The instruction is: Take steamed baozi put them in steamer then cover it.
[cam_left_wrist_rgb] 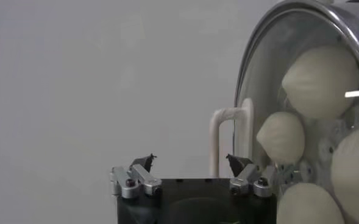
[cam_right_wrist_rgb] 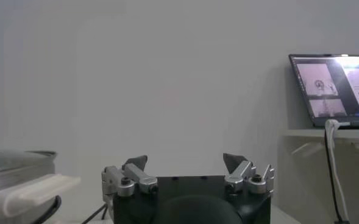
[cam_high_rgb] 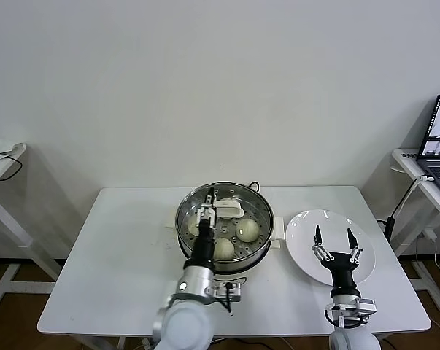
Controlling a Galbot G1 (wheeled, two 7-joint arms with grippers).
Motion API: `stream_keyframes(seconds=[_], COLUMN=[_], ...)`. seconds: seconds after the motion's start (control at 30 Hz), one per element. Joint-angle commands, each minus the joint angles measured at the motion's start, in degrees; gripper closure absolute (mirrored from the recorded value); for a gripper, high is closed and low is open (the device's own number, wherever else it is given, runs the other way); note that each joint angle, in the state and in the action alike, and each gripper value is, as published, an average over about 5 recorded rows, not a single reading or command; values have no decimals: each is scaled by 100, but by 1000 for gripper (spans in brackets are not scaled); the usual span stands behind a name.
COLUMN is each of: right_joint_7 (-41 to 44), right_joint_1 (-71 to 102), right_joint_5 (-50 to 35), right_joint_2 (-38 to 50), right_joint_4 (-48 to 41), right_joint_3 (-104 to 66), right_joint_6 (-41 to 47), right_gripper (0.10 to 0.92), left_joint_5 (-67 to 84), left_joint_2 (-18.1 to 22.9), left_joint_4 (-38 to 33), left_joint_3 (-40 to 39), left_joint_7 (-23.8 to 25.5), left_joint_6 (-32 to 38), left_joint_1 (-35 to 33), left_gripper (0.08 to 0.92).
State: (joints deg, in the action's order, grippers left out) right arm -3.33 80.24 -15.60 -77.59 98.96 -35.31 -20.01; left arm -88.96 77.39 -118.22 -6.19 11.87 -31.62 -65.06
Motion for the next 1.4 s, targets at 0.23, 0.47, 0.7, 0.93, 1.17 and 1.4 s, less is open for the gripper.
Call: stream_keyframes(seconds=[0.23, 0.47, 0.7, 0.93, 1.17, 1.4], right_joint_7=[2, 30, 52, 75, 75, 74], right_joint_1=[98, 175, 248, 253, 285, 333], right_joint_5=[-49, -17, -20, -33, 13, 65], right_joint_2=[77, 124, 172, 166, 138, 117], right_joint_4=[523, 850, 1003, 1058, 1118, 1167], right_joint_3=[-132, -198, -274, -291, -280, -272], right_joint_6=[672, 884, 954, 967, 984, 1007], right_gripper=[203, 203, 203, 203, 203, 203], left_joint_5=[5414, 7160, 7598, 7954, 8044, 8077], left_joint_2=[-384, 282, 557, 601, 582, 575], left_joint_4=[-2098, -1288, -762, -609, -523, -449], left_joint_3=[2772, 3982, 4101, 4134, 4150, 4078], left_joint_7=[-1681, -1362, -1126, -1039, -997, -954], left_joint_6=[1452, 2698, 3103, 3161, 3215, 3242], left_joint_1=[-2451, -2602, -2638, -2623, -2617, -2627], left_gripper=[177, 177, 177, 177, 177, 177])
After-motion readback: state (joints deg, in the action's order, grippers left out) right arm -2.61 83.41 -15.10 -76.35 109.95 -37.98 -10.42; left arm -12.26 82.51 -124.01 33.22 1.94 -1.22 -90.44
